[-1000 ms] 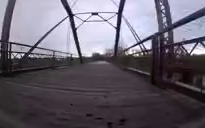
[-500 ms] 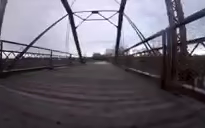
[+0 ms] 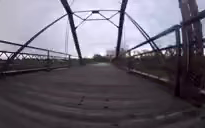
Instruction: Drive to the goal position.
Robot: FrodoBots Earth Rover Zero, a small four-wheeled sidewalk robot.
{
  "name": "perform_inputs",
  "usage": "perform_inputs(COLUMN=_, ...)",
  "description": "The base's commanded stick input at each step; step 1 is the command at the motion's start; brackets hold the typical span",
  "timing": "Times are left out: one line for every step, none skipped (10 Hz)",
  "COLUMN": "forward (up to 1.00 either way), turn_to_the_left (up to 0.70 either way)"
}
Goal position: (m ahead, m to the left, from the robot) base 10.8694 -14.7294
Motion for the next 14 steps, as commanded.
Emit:
perform_inputs(forward=1.00, turn_to_the_left=0.00)
perform_inputs(forward=1.00, turn_to_the_left=0.00)
perform_inputs(forward=1.00, turn_to_the_left=0.00)
perform_inputs(forward=1.00, turn_to_the_left=0.00)
perform_inputs(forward=1.00, turn_to_the_left=0.00)
perform_inputs(forward=1.00, turn_to_the_left=0.00)
perform_inputs(forward=1.00, turn_to_the_left=0.00)
perform_inputs(forward=1.00, turn_to_the_left=0.00)
perform_inputs(forward=1.00, turn_to_the_left=0.00)
perform_inputs(forward=1.00, turn_to_the_left=0.00)
perform_inputs(forward=1.00, turn_to_the_left=0.00)
perform_inputs(forward=1.00, turn_to_the_left=-0.01)
perform_inputs(forward=1.00, turn_to_the_left=-0.02)
perform_inputs(forward=1.00, turn_to_the_left=-0.02)
